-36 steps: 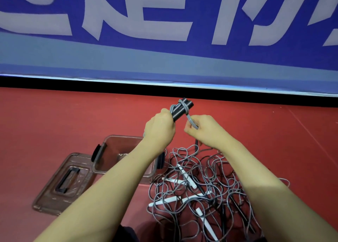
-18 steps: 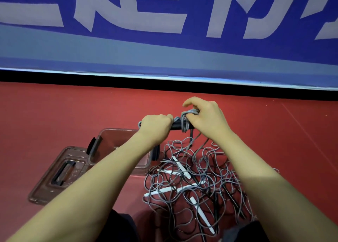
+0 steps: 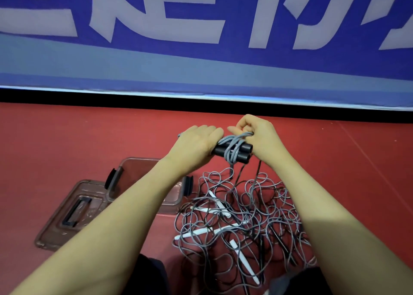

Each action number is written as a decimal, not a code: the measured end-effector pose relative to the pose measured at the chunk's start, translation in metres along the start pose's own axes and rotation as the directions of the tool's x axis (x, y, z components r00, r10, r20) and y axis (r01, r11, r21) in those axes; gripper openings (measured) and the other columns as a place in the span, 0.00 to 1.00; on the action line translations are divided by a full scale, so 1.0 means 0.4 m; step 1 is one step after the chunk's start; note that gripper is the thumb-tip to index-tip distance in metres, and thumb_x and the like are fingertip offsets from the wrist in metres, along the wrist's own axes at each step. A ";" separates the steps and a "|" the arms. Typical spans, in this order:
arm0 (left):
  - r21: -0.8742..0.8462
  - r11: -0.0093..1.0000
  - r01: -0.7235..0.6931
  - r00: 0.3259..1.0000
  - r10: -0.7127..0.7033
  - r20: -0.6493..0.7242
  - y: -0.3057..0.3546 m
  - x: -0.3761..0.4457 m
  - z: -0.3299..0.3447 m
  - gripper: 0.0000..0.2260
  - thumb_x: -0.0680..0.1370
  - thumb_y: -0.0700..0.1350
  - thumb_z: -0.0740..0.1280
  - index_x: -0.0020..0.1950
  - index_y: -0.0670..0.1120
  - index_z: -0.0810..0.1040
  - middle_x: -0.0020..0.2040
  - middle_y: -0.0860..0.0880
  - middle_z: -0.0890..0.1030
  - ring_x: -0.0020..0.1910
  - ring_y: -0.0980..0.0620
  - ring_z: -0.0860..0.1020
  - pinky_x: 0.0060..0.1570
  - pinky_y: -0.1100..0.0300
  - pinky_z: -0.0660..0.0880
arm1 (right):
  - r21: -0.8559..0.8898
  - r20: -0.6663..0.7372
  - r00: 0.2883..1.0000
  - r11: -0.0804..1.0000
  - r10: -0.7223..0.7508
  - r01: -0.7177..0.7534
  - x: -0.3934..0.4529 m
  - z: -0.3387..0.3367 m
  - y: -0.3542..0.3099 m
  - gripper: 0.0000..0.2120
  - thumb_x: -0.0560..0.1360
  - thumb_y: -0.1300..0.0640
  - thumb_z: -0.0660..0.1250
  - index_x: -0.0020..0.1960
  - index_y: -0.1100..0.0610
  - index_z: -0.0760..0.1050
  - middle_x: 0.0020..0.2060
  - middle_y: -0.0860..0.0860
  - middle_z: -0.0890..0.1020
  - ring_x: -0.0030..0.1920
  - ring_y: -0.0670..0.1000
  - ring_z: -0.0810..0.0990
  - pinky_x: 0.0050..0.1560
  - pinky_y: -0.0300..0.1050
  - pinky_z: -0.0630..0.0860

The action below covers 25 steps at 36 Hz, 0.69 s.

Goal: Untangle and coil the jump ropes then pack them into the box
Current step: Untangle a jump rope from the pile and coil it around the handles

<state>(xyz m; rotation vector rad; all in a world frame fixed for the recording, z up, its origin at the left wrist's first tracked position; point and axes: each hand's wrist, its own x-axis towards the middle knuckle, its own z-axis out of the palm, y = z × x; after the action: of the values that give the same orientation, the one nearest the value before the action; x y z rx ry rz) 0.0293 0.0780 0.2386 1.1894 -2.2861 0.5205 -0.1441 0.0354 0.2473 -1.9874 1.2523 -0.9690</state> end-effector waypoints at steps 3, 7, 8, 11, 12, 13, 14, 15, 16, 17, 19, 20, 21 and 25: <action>-0.070 0.982 0.175 0.984 -0.176 -0.012 0.008 0.002 -0.021 0.04 0.69 0.41 0.60 0.39 0.44 0.65 0.28 0.45 0.73 0.24 0.43 0.71 0.25 0.63 0.56 | 0.003 -0.007 1.000 1.000 -0.029 0.029 0.011 0.006 -0.009 0.10 0.69 0.61 0.66 0.33 0.52 0.69 0.24 0.51 0.71 0.37 0.56 0.81 0.38 0.46 0.73; -0.170 0.797 0.579 0.814 -0.555 0.171 0.027 0.003 -0.024 0.06 0.78 0.43 0.62 0.47 0.43 0.66 0.44 0.40 0.78 0.43 0.35 0.75 0.35 0.54 0.61 | -0.090 0.022 0.997 0.993 -0.070 0.072 0.009 0.019 -0.019 0.05 0.73 0.64 0.62 0.38 0.60 0.71 0.27 0.55 0.71 0.29 0.56 0.68 0.33 0.45 0.69; -0.175 0.755 0.632 0.774 -0.605 0.186 0.030 0.002 -0.020 0.06 0.79 0.43 0.61 0.47 0.44 0.64 0.46 0.40 0.78 0.44 0.35 0.75 0.36 0.54 0.62 | -0.095 0.037 0.997 0.993 -0.066 0.069 0.010 0.026 -0.020 0.04 0.75 0.63 0.63 0.42 0.63 0.72 0.28 0.57 0.72 0.30 0.60 0.70 0.34 0.49 0.72; -0.190 0.652 0.735 0.679 -0.702 0.217 0.037 0.009 -0.011 0.07 0.79 0.43 0.60 0.47 0.45 0.62 0.47 0.39 0.79 0.46 0.35 0.75 0.37 0.52 0.64 | -0.097 0.094 0.994 0.993 -0.057 0.066 0.011 0.051 -0.029 0.05 0.78 0.60 0.62 0.49 0.60 0.75 0.33 0.59 0.76 0.25 0.52 0.76 0.30 0.45 0.75; -0.193 0.624 0.757 0.653 -0.720 0.236 0.039 0.011 -0.007 0.06 0.79 0.43 0.60 0.47 0.44 0.62 0.47 0.39 0.79 0.46 0.35 0.75 0.38 0.52 0.64 | -0.085 0.110 0.993 0.995 -0.046 0.055 0.010 0.054 -0.031 0.04 0.78 0.59 0.62 0.48 0.58 0.75 0.33 0.58 0.76 0.23 0.49 0.77 0.28 0.41 0.73; -0.198 0.597 0.777 0.629 -0.737 0.247 0.038 0.011 -0.005 0.06 0.79 0.42 0.59 0.47 0.44 0.63 0.47 0.39 0.79 0.45 0.36 0.75 0.37 0.53 0.64 | -0.079 0.124 0.992 0.996 -0.029 0.039 0.011 0.060 -0.032 0.03 0.78 0.59 0.63 0.45 0.56 0.74 0.32 0.56 0.74 0.22 0.48 0.77 0.27 0.40 0.72; -0.195 0.576 0.794 0.608 -0.750 0.260 0.040 0.013 -0.004 0.05 0.79 0.42 0.59 0.47 0.43 0.63 0.47 0.39 0.78 0.43 0.36 0.74 0.37 0.53 0.64 | -0.079 0.133 0.991 0.997 -0.006 0.016 0.011 0.062 -0.032 0.05 0.77 0.59 0.63 0.42 0.56 0.72 0.31 0.55 0.72 0.23 0.49 0.78 0.26 0.41 0.70; -0.191 0.562 0.805 0.593 -0.758 0.272 0.040 0.013 -0.004 0.05 0.79 0.42 0.59 0.47 0.43 0.64 0.47 0.38 0.78 0.43 0.37 0.74 0.37 0.54 0.64 | -0.081 0.145 0.989 0.997 0.018 -0.006 0.011 0.067 -0.030 0.07 0.77 0.60 0.63 0.40 0.58 0.70 0.30 0.54 0.71 0.23 0.50 0.80 0.27 0.43 0.69; -0.183 0.553 0.813 0.582 -0.762 0.284 0.040 0.012 0.000 0.05 0.79 0.42 0.59 0.47 0.43 0.64 0.48 0.38 0.78 0.44 0.37 0.74 0.37 0.54 0.64 | -0.084 0.161 0.986 0.996 0.043 -0.030 0.011 0.072 -0.028 0.08 0.77 0.60 0.64 0.39 0.61 0.69 0.30 0.54 0.71 0.24 0.51 0.80 0.27 0.45 0.70; -0.176 0.545 0.820 0.572 -0.766 0.294 0.039 0.011 0.004 0.05 0.79 0.42 0.59 0.47 0.43 0.64 0.48 0.38 0.78 0.45 0.36 0.75 0.38 0.54 0.64 | -0.080 0.179 0.982 0.996 0.059 -0.045 0.009 0.077 -0.027 0.08 0.76 0.61 0.64 0.41 0.64 0.70 0.30 0.54 0.71 0.25 0.52 0.80 0.27 0.47 0.72; -0.154 0.524 0.838 0.544 -0.777 0.316 0.037 0.007 0.013 0.04 0.80 0.42 0.59 0.48 0.42 0.66 0.49 0.38 0.78 0.46 0.36 0.76 0.38 0.54 0.64 | -0.065 0.222 0.973 0.996 0.070 -0.057 0.002 0.086 -0.023 0.08 0.77 0.62 0.64 0.44 0.67 0.72 0.30 0.54 0.73 0.24 0.51 0.80 0.30 0.51 0.77; -0.133 0.520 0.844 0.532 -0.782 0.325 0.034 0.005 0.019 0.05 0.80 0.42 0.59 0.50 0.40 0.68 0.50 0.38 0.79 0.47 0.36 0.76 0.38 0.54 0.64 | -0.066 0.244 0.967 0.996 0.070 -0.056 0.000 0.091 -0.021 0.07 0.76 0.62 0.64 0.44 0.67 0.72 0.30 0.55 0.74 0.24 0.49 0.79 0.32 0.51 0.78; -0.101 0.522 0.847 0.523 -0.784 0.335 0.030 0.002 0.024 0.06 0.79 0.41 0.59 0.52 0.39 0.69 0.50 0.38 0.79 0.48 0.36 0.76 0.38 0.54 0.65 | -0.075 0.261 0.963 0.996 0.066 -0.048 -0.003 0.094 -0.019 0.07 0.76 0.63 0.64 0.43 0.67 0.73 0.29 0.54 0.74 0.23 0.47 0.78 0.32 0.50 0.79; 0.045 0.546 0.837 0.493 -0.786 0.373 0.010 -0.013 0.043 0.09 0.79 0.39 0.59 0.56 0.37 0.70 0.53 0.38 0.79 0.50 0.37 0.77 0.40 0.54 0.66 | -0.128 0.270 0.962 0.992 0.034 0.001 -0.010 0.103 -0.029 0.08 0.73 0.65 0.65 0.37 0.69 0.72 0.26 0.54 0.70 0.23 0.46 0.72 0.29 0.42 0.71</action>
<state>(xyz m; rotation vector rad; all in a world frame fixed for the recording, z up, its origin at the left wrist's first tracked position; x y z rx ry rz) 0.0241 0.0740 0.2215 2.2178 -1.6208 -0.2593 -0.1058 0.0476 0.2323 -2.1191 1.1978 -0.5940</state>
